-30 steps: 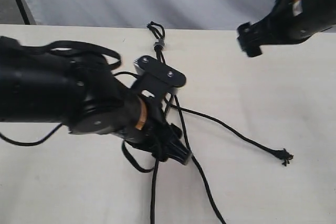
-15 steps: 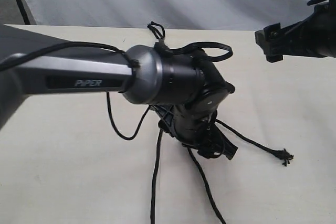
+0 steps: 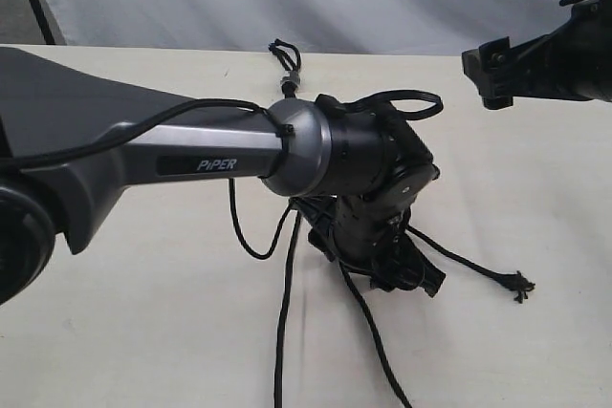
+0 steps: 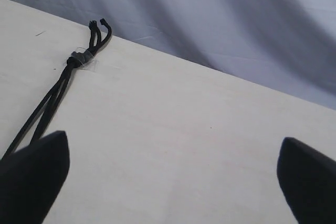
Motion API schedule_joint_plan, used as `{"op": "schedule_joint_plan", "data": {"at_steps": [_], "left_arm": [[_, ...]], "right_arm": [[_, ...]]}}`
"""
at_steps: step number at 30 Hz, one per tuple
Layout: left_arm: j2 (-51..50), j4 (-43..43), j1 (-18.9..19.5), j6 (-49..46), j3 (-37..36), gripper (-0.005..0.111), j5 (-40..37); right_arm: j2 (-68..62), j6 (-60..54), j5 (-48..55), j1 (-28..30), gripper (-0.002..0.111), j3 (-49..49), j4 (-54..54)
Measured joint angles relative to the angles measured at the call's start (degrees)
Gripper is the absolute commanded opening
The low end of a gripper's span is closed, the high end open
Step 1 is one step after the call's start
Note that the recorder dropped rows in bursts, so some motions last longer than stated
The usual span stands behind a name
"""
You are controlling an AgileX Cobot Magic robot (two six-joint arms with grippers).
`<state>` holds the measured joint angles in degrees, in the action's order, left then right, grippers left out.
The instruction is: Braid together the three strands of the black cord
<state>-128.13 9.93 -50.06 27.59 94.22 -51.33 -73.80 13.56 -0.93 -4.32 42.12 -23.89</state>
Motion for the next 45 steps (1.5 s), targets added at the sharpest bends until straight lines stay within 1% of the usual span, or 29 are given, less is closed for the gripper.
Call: {"op": "schedule_joint_plan", "data": {"at_steps": [1, 3, 9, 14, 19, 23, 28, 31, 34, 36, 39, 40, 45], "left_arm": [[0.0, -1.06, 0.0, -1.1, 0.0, 0.022, 0.13], [-0.11, -2.34, 0.0, -3.09, 0.0, 0.0, 0.23], [-0.33, -2.01, 0.0, -5.59, 0.14, 0.001, -0.31], [-0.03, -1.88, 0.0, -9.45, 0.14, 0.001, -0.53], [2.88, -1.26, 0.65, -10.73, -0.23, 0.001, -2.12], [6.85, -1.26, 2.77, -10.95, -0.37, 0.001, -4.57], [8.51, -1.38, 7.8, -13.25, -0.37, 0.001, -8.55], [8.51, -1.38, 11.02, -15.72, -1.59, 0.001, -9.03], [8.03, -0.59, 13.82, -16.76, -4.68, 0.001, -6.88], [7.91, 0.09, 14.98, -17.11, -7.99, 0.001, -3.32], [7.91, 0.09, 15.56, -17.22, -12.6, 0.001, 1.36], [7.91, 0.09, 15.56, -17.22, -15.24, 0.001, 3.62], [9.27, 1.09, 15.56, -17.22, -19.29, 0.001, 7.93]], "right_arm": [[0.0, 0.0, 0.0, 0.0, 0.103, 0.0, 0.0], [0.0, 0.0, 0.0, 0.0, 0.103, 0.0, 0.0], [0.0, 0.0, 0.0, 0.0, 0.103, 0.0, 0.0], [0.0, 0.0, 0.0, 0.0, 0.103, 0.0, 0.0], [0.0, 0.0, 0.0, 0.0, 0.103, 0.0, 0.0], [0.0, 0.0, 0.0, 0.0, 0.103, 0.0, 0.0], [0.0, 0.0, 0.0, 0.0, 0.103, 0.0, 0.0], [0.0, 0.0, 0.0, 0.0, 0.103, 0.0, 0.0], [0.0, 0.0, 0.0, 0.0, 0.103, 0.0, 0.0], [0.0, 0.0, 0.0, 0.0, 0.103, 0.0, 0.0], [0.0, 0.0, 0.0, 0.0, 0.103, 0.0, 0.0], [0.0, 0.0, 0.0, 0.0, 0.103, 0.0, 0.0], [0.0, 0.0, -0.12, 0.0, 0.103, 0.0, 0.0]]}}
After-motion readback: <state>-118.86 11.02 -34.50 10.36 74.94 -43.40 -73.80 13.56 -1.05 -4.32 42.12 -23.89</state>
